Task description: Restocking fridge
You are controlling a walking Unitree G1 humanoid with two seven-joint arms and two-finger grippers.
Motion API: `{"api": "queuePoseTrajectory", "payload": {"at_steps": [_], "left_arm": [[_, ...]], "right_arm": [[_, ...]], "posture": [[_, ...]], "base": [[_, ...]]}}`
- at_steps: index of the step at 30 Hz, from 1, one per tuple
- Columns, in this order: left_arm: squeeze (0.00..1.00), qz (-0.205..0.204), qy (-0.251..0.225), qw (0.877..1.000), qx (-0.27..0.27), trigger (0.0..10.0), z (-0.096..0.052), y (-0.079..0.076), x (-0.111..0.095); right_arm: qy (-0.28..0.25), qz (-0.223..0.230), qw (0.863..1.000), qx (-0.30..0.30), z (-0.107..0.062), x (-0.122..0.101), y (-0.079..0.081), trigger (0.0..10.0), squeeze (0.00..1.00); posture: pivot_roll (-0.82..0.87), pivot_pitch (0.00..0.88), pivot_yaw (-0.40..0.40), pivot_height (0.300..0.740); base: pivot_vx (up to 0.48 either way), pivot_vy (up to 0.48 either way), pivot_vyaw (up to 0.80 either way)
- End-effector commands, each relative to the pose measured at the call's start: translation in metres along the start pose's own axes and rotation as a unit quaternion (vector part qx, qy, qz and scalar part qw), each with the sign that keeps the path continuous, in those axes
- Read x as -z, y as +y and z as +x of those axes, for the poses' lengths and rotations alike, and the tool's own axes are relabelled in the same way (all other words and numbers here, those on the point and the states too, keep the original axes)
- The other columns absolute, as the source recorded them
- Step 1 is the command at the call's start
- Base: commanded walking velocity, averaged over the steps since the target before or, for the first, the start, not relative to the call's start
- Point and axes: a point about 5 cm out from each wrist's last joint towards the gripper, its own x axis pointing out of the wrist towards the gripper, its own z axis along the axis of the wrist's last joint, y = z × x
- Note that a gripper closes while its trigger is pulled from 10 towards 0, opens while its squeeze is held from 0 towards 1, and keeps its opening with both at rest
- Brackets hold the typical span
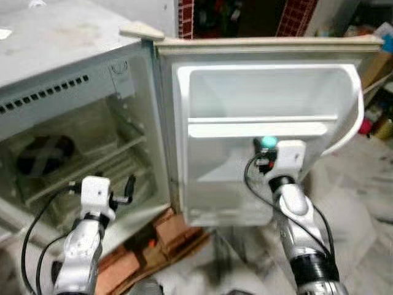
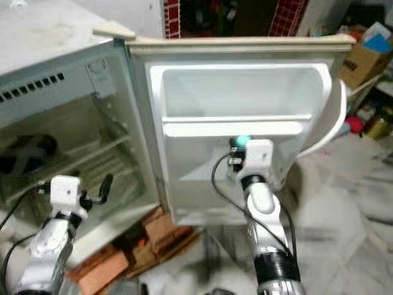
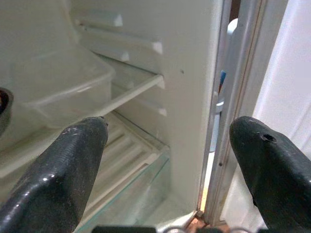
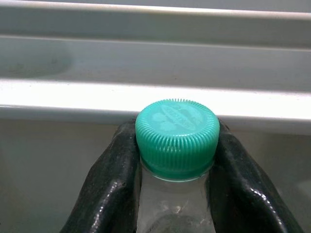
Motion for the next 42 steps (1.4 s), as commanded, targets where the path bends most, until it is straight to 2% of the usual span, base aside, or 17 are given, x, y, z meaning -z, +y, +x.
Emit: {"api": "queuePoseTrajectory", "payload": {"at_steps": [1, 9, 12, 14, 28, 37, 42], "left_arm": [[0.0, 0.002, 0.006, 1.0, -0.006, 10.0, -0.003, 0.004, 0.002], [0.0, 0.001, 0.007, 1.0, -0.005, 10.0, -0.003, 0.003, 0.002], [0.0, 0.0, 0.007, 1.0, -0.003, 10.0, -0.003, 0.002, 0.002], [0.0, 0.0, 0.008, 1.0, -0.003, 10.0, -0.004, 0.002, 0.003], [0.0, -0.002, 0.008, 1.0, 0.013, 10.0, -0.005, 0.0, 0.004], [0.0, -0.004, 0.004, 1.0, 0.017, 10.0, -0.002, 0.0, 0.002], [0.0, -0.005, 0.006, 1.0, 0.023, 10.0, -0.004, -0.001, 0.003]], "right_arm": [[0.008, -0.005, 1.0, 0.011, 0.001, 0.001, -0.003, 10.0, 0.0], [0.021, -0.03, 0.998, 0.043, 0.0, 0.004, -0.011, 10.0, 0.0], [0.038, -0.055, 0.995, 0.075, -0.001, 0.008, -0.023, 10.0, 0.0], [0.044, -0.053, 0.994, 0.088, -0.002, 0.009, -0.028, 10.0, 0.0], [0.047, -0.05, 0.994, 0.083, -0.002, 0.011, -0.024, 10.0, 0.0], [0.047, -0.053, 0.994, 0.081, -0.001, 0.01, -0.025, 10.0, 0.0], [0.051, -0.046, 0.995, 0.077, -0.005, 0.012, -0.02, 10.0, 0.0]], "posture": [[0.07, 0.017, -0.036, 0.74], [0.07, 0.02, -0.039, 0.74], [0.07, 0.022, -0.042, 0.74], [0.07, 0.024, -0.043, 0.74], [0.07, 0.029, -0.045, 0.74], [0.06, 0.036, -0.039, 0.74], [0.06, 0.04, -0.035, 0.74]], "base": [[0.0, 0.0, 0.0], [0.0, 0.0, 0.0], [0.0, 0.0, 0.0], [0.0, 0.0, 0.0], [0.0, 0.0, 0.0], [0.0, 0.0, -0.76], [0.0, 0.0, -0.21]]}}
